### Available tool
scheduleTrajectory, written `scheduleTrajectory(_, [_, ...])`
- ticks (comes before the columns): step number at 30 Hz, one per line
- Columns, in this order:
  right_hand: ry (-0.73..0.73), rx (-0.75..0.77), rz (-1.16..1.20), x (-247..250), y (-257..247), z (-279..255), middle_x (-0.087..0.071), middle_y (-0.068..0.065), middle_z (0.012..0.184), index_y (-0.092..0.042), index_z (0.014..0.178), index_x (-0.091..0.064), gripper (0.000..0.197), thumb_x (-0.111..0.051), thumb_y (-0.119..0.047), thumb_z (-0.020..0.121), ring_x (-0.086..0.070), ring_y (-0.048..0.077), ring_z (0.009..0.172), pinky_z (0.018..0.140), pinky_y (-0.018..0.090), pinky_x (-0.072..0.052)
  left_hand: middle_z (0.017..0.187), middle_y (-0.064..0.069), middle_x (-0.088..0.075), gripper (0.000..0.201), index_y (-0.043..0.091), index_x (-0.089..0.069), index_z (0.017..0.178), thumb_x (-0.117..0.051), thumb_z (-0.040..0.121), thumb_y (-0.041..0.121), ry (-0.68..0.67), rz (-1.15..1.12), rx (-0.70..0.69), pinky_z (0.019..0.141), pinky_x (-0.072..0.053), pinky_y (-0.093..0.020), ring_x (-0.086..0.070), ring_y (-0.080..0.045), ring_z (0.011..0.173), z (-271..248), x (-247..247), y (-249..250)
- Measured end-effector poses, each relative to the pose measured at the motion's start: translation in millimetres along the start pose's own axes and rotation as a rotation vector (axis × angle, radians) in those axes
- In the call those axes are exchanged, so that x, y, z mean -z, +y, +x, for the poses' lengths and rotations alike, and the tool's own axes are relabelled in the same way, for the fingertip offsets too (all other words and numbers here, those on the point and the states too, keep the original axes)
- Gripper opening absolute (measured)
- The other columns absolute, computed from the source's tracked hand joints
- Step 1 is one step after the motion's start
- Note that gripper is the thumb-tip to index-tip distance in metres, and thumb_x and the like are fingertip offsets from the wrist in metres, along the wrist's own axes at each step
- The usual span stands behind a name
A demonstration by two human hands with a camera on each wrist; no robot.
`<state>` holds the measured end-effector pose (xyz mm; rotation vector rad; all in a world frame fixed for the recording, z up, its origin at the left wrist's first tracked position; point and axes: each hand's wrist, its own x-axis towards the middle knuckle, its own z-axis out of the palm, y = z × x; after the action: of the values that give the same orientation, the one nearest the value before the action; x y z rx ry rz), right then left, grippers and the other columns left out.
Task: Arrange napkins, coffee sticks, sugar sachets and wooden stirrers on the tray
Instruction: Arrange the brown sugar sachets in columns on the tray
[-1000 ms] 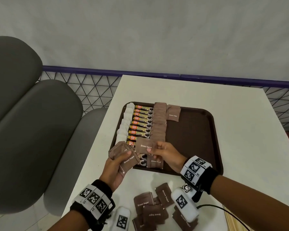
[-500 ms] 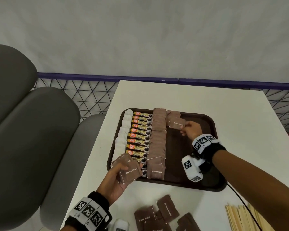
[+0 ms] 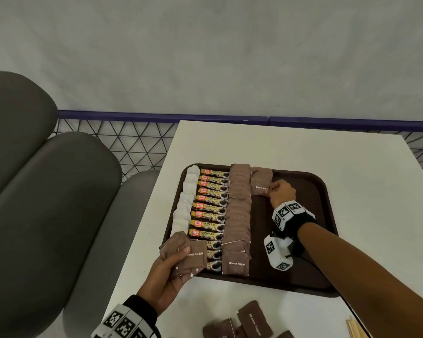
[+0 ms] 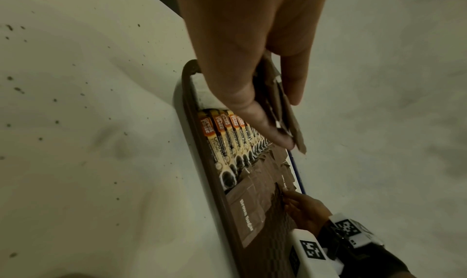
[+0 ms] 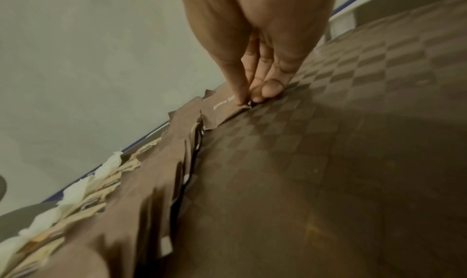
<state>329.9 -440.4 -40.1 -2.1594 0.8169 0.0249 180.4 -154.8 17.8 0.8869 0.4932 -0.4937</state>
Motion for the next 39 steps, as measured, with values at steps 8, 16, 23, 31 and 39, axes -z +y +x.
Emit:
scheduleTrajectory(8, [0.053, 0.06, 0.056, 4, 0, -6, -0.06, 0.02, 0.112, -0.002, 0.109, -0.053, 0.034, -0.068, -0.008, 0.08, -0.056, 0.033, 0.102, 0.08, 0.032, -0.041, 0.102, -0.017, -0.071, 0.044, 0.014, -0.056, 0.119, -0.062, 0.076, 0.012, 0.016, 0.067, -0.032, 0.059, -0.06, -0.036, -0.071, -0.026, 0.078, -1, -2, -2])
scheduleTrajectory(16, [0.008, 0.39, 0.128, 14, -2, -49, -0.053, 0.012, 0.099, -0.002, 0.106, -0.053, 0.026, -0.062, -0.004, 0.081, -0.05, 0.025, 0.099, 0.082, 0.027, -0.039, 0.1, -0.011, -0.071, 0.028, 0.019, -0.06, 0.114, -0.058, 0.086, 0.015, -0.012, 0.147, -0.096, 0.061, -0.058, -0.034, -0.07, -0.02, 0.081, 0, -15, -4])
scheduleTrajectory(23, [-0.56, 0.45, 0.284, 20, -15, -126, -0.053, -0.009, 0.086, -0.012, 0.096, -0.057, 0.013, -0.059, -0.023, 0.088, -0.048, 0.001, 0.078, 0.072, 0.013, -0.039, 0.103, -0.012, -0.067, 0.023, 0.02, -0.057, 0.111, -0.057, 0.088, 0.016, -0.045, 0.18, -0.164, 0.061, -0.058, -0.031, -0.068, -0.019, 0.079, -4, -25, -10])
scheduleTrajectory(31, [-0.775, 0.422, 0.307, 6, -6, -171, -0.057, 0.0, 0.081, -0.007, 0.095, -0.058, 0.017, -0.063, -0.02, 0.086, -0.052, 0.005, 0.071, 0.063, 0.01, -0.042, 0.112, -0.021, -0.062, 0.038, 0.005, -0.049, 0.125, -0.057, 0.091, 0.021, -0.026, 0.247, -0.192, 0.062, -0.057, -0.033, -0.066, -0.025, 0.086, -13, -32, -13])
scheduleTrajectory(39, [-0.686, 0.232, 0.467, 16, -2, -158, -0.058, -0.001, 0.07, -0.014, 0.079, -0.055, 0.013, -0.064, -0.006, 0.084, -0.051, 0.004, 0.053, 0.049, 0.016, -0.042, 0.105, -0.024, -0.067, 0.029, 0.008, -0.057, 0.12, -0.053, 0.092, 0.013, -0.061, 0.179, -0.15, 0.063, -0.059, -0.035, -0.07, -0.03, 0.083, -15, -33, -16])
